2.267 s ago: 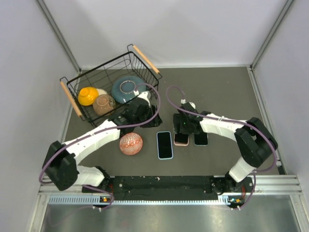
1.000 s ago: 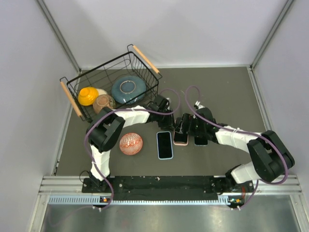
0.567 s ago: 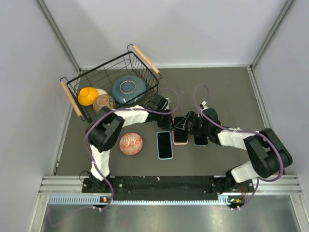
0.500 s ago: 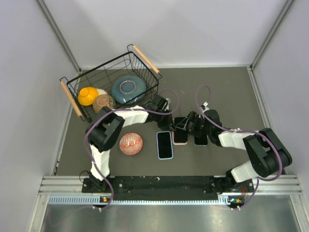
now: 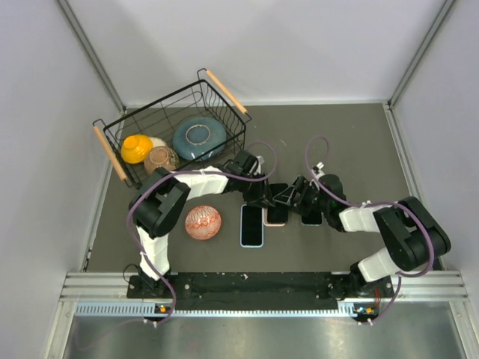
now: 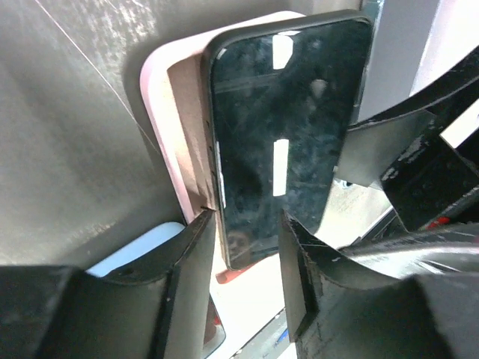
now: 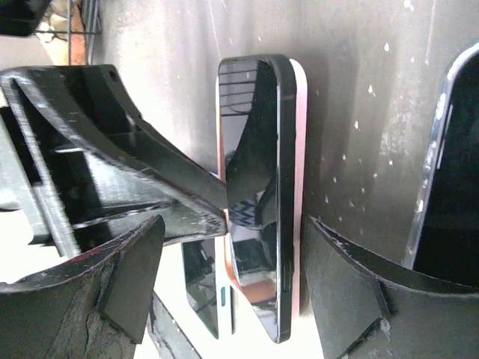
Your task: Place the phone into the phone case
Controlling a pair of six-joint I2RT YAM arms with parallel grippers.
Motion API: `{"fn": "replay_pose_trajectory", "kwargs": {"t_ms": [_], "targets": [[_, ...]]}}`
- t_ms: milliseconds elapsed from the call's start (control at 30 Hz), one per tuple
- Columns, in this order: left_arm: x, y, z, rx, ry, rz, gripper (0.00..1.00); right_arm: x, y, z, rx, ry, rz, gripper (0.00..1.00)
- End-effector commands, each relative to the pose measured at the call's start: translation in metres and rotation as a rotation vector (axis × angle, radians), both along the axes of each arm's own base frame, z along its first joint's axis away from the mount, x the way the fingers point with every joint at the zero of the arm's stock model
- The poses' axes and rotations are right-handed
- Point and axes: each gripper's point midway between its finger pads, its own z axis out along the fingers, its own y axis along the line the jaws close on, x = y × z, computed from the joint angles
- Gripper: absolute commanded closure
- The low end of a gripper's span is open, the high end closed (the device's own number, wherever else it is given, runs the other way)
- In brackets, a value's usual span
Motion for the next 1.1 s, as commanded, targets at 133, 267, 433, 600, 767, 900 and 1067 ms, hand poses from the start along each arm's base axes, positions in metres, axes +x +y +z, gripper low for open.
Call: {"fn": "replay_pose_trajectory", "kwargs": {"t_ms": [133,267,433,600,767,900,1067], "targets": [[0.024,0.015,0.042,0.041,-0.145,0.051,0.51,0.009,-0.006,0.017,-0.119,-0.069,0.023,0.3],[0.033,0.014,0.037,0.063,-0.151,0.052,0.5,0.013,-0.012,0.014,-0.181,-0.065,0.018,0.36],[0.038,0.006,0.031,0.061,-0.152,0.015,0.54,0.011,-0.016,0.013,-0.226,-0.055,0.019,0.43],[0.039,0.008,0.017,0.088,-0.134,0.015,0.55,0.014,-0.018,0.013,-0.299,-0.062,0.017,0.49],[0.039,0.007,0.013,0.091,-0.132,0.008,0.57,0.018,-0.014,0.012,-0.336,-0.07,0.04,0.61],[0.036,0.001,0.017,0.046,-0.137,-0.026,0.58,0.013,-0.001,0.004,-0.359,-0.063,0.105,0.73],[0.029,0.0,0.015,0.017,-0.13,-0.046,0.58,0.012,0.007,-0.001,-0.374,-0.05,0.123,0.79]]}}
